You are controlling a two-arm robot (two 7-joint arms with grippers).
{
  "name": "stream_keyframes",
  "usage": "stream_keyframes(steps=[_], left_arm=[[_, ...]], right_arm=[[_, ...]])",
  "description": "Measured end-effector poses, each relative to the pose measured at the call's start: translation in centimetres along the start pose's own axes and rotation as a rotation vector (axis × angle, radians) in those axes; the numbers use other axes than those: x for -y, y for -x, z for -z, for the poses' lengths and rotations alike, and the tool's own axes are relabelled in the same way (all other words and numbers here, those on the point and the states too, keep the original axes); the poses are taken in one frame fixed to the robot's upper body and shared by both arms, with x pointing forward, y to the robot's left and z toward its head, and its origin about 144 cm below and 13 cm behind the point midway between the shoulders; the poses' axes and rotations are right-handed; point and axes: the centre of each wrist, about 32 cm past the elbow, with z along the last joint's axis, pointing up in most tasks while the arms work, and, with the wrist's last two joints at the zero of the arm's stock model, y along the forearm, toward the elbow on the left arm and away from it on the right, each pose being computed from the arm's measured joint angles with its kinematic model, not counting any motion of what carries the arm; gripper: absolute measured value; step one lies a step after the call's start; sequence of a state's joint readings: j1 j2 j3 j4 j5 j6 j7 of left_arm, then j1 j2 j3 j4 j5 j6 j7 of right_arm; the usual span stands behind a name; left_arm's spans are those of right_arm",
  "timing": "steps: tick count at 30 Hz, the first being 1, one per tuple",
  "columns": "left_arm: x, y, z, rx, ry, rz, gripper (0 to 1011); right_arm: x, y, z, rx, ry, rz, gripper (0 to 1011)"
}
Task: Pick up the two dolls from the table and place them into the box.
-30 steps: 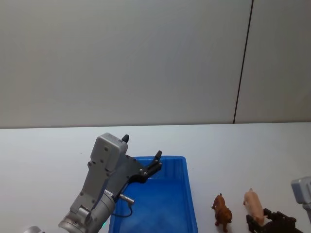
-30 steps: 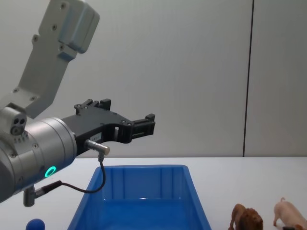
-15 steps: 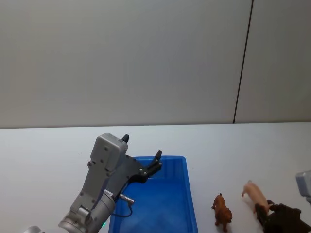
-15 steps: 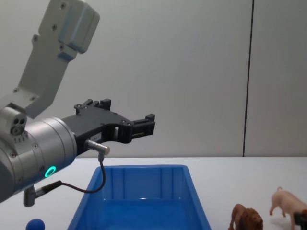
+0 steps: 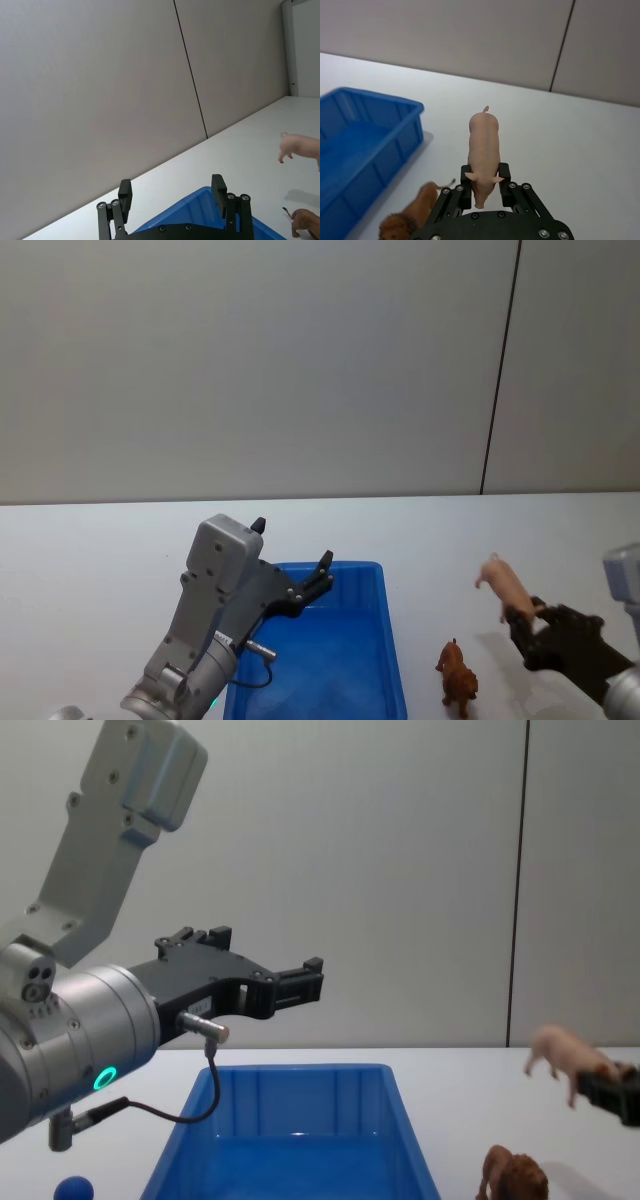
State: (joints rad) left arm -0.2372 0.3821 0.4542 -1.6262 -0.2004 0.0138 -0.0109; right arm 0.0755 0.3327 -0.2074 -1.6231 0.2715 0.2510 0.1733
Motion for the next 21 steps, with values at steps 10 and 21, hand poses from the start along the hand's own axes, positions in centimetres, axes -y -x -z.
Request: stream_keyframes(steps=[10, 21], left_arm=[[0.0, 0.0, 0.0, 0.000, 0.000, 0.000, 1003], [0.0, 0.0, 0.0, 0.000, 0.000, 0.000, 1003]], right_arm=[[-1.5, 0.8, -2.4, 0.019, -0.056, -0.107, 305], [-4.7, 2.6, -4.3, 0.002, -0.030, -0.277, 305]])
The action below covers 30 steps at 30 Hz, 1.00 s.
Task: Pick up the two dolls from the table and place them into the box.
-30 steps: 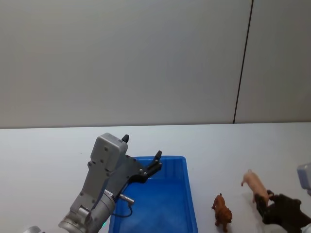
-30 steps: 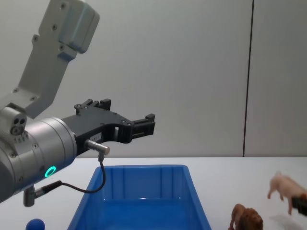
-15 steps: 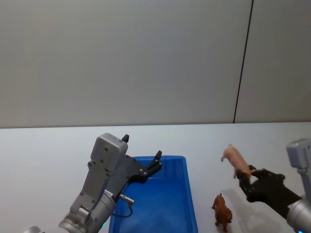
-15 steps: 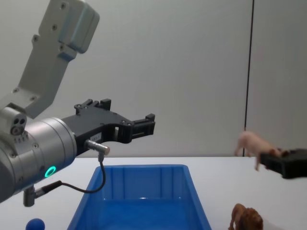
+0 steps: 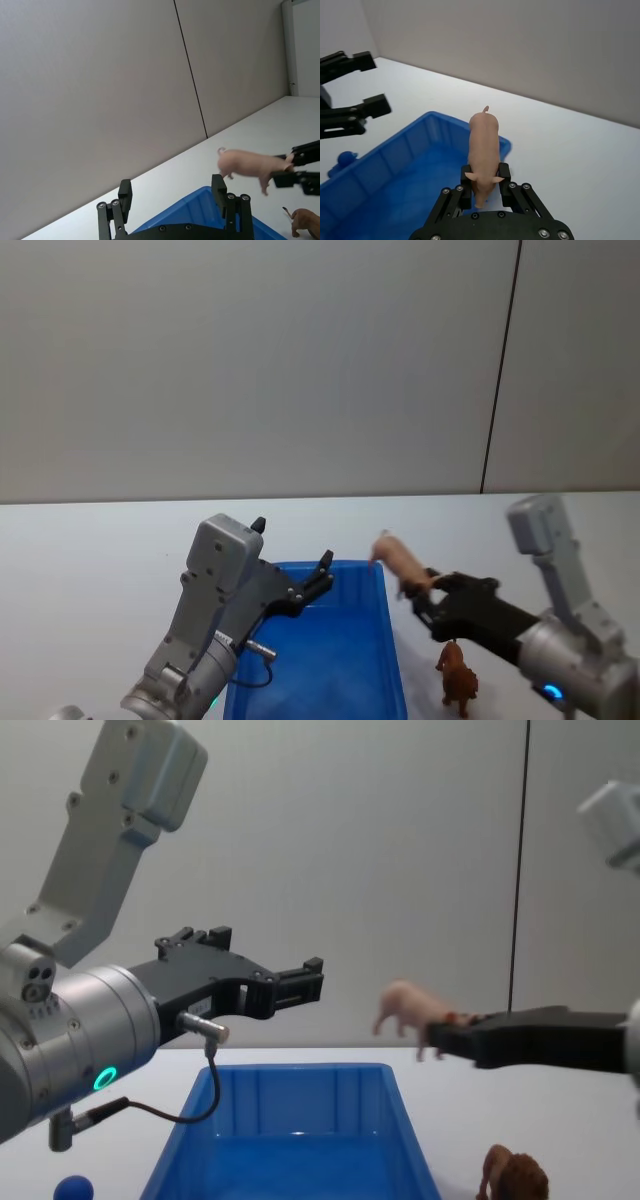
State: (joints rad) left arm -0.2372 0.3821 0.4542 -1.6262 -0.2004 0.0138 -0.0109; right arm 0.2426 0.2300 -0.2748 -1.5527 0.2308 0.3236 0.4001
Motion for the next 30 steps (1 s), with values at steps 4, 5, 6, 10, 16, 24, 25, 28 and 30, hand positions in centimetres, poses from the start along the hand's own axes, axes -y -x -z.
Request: stream_keyframes(steps=[4, 5, 6, 10, 16, 24, 25, 28, 30], left_arm=[[0.0, 0.0, 0.0, 0.000, 0.000, 0.000, 1003], [0.0, 0.0, 0.0, 0.000, 0.000, 0.000, 1003], [0.0, 0.0, 0.0, 0.000, 0.000, 0.000, 1003], [0.0, 0.0, 0.0, 0.000, 0.000, 0.000, 1003], [0.0, 0.0, 0.0, 0.000, 0.000, 0.000, 1003], [0.0, 0.0, 0.0, 0.000, 0.000, 0.000, 1003], [0.0, 0.0, 0.0, 0.000, 0.000, 0.000, 1003], [0.0, 0.0, 0.0, 0.000, 0.000, 0.000, 1003], [0.0, 0.0, 0.0, 0.000, 0.000, 0.000, 1003]], right_arm=[[-1.4, 0.5, -0.2, -0.013, 0.021, -0.054, 316], [-1.6, 0.6, -0.2, -0.015, 0.024, -0.063, 343], [-2.1, 0.8, -0.2, -0.018, 0.033, -0.083, 360], [-3.2, 1.3, -0.1, -0.027, 0.052, -0.121, 500], [-4.2, 1.8, -0.1, -0.031, 0.071, -0.157, 684], [-3.9, 2.1, 0.1, -0.016, 0.071, -0.158, 937], [-3.8, 2.1, 0.1, -0.014, 0.069, -0.154, 951], [-3.1, 2.2, 0.2, -0.002, 0.060, -0.137, 1001], [-2.6, 2.2, 0.4, 0.007, 0.053, -0.116, 1001]])
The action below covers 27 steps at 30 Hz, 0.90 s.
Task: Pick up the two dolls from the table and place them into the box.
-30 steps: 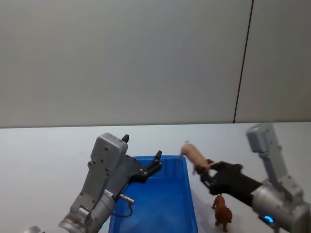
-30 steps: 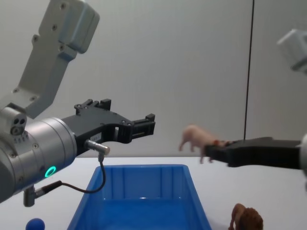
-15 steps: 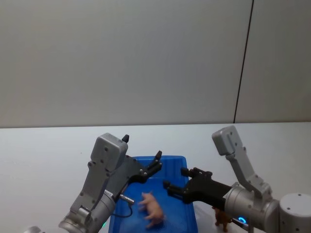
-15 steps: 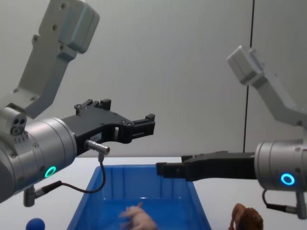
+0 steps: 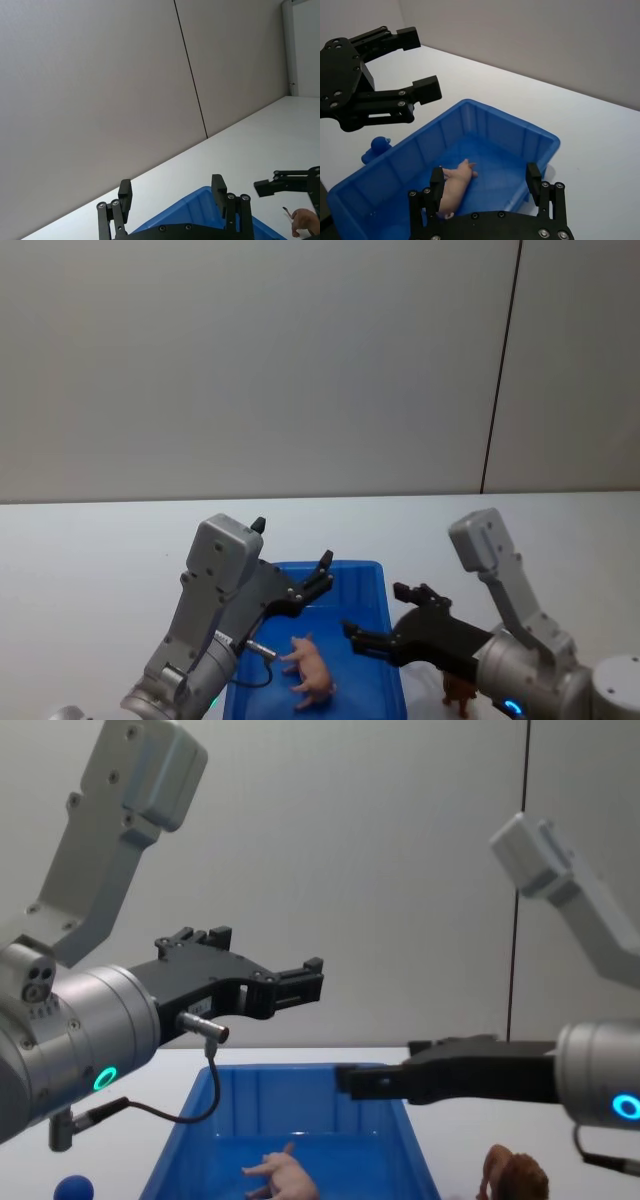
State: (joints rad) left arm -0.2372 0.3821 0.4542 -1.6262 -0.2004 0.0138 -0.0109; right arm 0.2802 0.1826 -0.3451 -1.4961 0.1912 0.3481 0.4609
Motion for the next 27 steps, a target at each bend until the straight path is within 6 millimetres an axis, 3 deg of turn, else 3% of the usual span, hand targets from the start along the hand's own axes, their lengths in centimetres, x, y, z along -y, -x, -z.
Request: stream_keyframes(steps=[16, 27], left_arm=[[0.0, 0.0, 0.0, 0.000, 0.000, 0.000, 1003], [0.0, 0.0, 0.0, 0.000, 0.000, 0.000, 1003]], right_arm=[[4.6, 1.2, 1.6, 0.016, -0.016, 0.133, 1001], [5.9, 1.7, 2.7, 0.000, 0.016, 0.181, 1001]])
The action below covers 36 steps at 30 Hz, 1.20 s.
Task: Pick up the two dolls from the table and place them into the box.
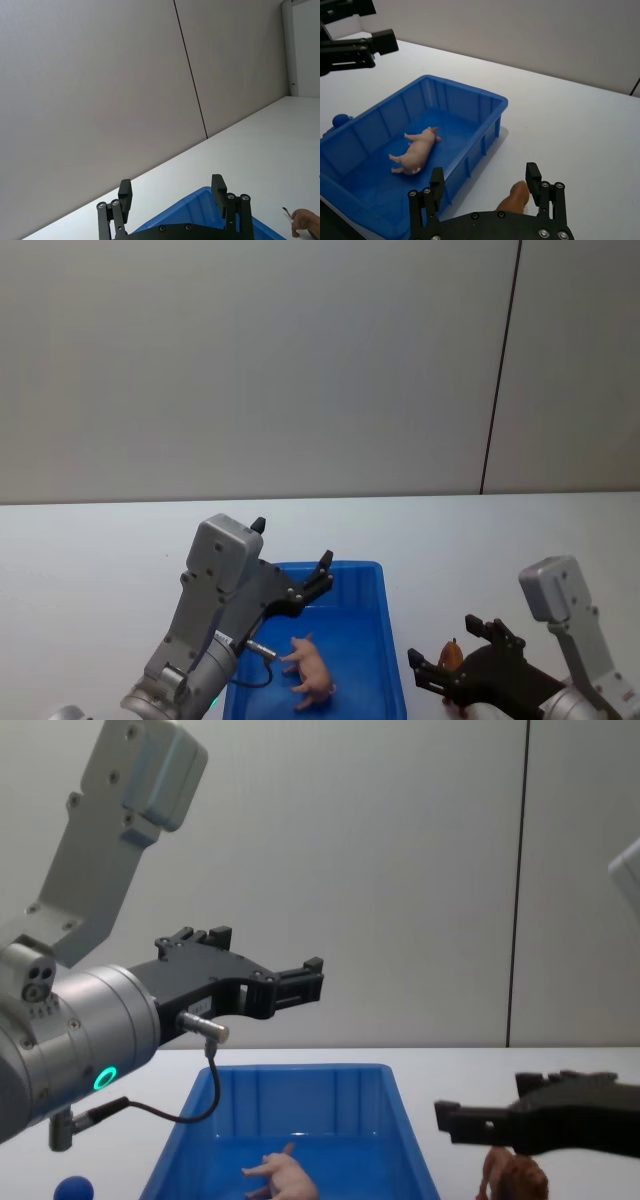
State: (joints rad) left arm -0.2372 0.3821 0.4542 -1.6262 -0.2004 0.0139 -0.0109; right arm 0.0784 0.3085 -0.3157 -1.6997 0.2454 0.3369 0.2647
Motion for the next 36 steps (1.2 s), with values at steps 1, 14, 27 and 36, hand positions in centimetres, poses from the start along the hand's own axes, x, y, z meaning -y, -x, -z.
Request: stream_keyframes(steps=[1, 14, 27, 36], left_arm=[[0.0, 0.0, 0.0, 0.000, 0.000, 0.000, 1003], [0.0, 0.0, 0.0, 0.000, 0.000, 0.000, 1003], [0.0, 0.0, 0.0, 0.000, 0.000, 0.000, 1003], [0.0, 0.0, 0.0, 0.000, 0.000, 0.000, 1003]], right_arm=[[0.0, 0.0, 0.1, -0.002, 0.003, 0.002, 1001], [0.1, -0.1, 1.6, -0.032, 0.081, 0.035, 1001], [-0.3, -0.5, 3.0, -0.064, 0.144, 0.054, 951], [-0.7, -0.8, 3.8, -0.081, 0.169, 0.064, 729]])
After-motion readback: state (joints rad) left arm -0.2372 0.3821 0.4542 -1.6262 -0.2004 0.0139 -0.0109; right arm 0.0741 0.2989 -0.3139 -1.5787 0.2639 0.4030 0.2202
